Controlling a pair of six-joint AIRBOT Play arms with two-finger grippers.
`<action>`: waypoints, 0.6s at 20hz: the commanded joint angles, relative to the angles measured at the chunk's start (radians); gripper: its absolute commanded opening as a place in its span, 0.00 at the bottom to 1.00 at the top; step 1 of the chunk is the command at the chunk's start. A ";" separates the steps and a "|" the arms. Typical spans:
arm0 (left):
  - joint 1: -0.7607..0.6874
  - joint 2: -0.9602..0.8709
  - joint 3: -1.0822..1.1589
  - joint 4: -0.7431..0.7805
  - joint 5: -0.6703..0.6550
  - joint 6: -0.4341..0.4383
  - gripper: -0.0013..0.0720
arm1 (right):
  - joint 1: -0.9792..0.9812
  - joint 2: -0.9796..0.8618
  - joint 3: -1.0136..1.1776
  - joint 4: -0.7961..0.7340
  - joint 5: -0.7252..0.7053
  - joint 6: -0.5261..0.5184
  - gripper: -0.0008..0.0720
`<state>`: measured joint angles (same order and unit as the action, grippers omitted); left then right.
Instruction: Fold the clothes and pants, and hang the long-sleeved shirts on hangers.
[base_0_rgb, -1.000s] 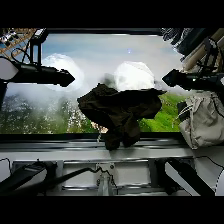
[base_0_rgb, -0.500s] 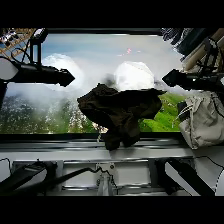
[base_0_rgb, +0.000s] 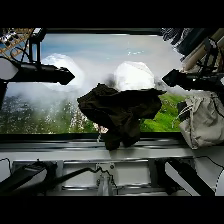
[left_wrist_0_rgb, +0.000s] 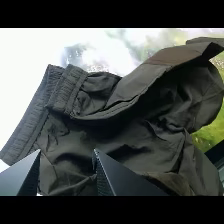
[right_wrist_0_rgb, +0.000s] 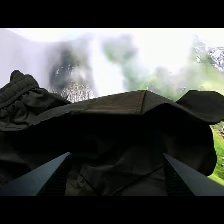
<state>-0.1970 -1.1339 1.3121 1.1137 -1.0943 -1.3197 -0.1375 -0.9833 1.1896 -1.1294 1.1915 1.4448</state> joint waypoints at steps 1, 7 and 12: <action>0.000 -0.001 0.001 0.001 -0.002 0.000 0.51 | 0.001 0.000 0.001 0.000 -0.002 0.000 0.89; 0.000 0.013 -0.023 0.014 -0.163 -0.028 0.44 | 0.001 0.000 0.001 0.001 -0.118 0.002 0.89; 0.015 0.088 -0.295 0.096 0.017 -0.248 0.61 | 0.002 0.000 -0.001 0.085 0.002 0.002 0.89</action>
<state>-0.1894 -1.0714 1.1450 1.1786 -1.1488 -1.4551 -0.1371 -0.9833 1.1892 -1.0931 1.1286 1.4456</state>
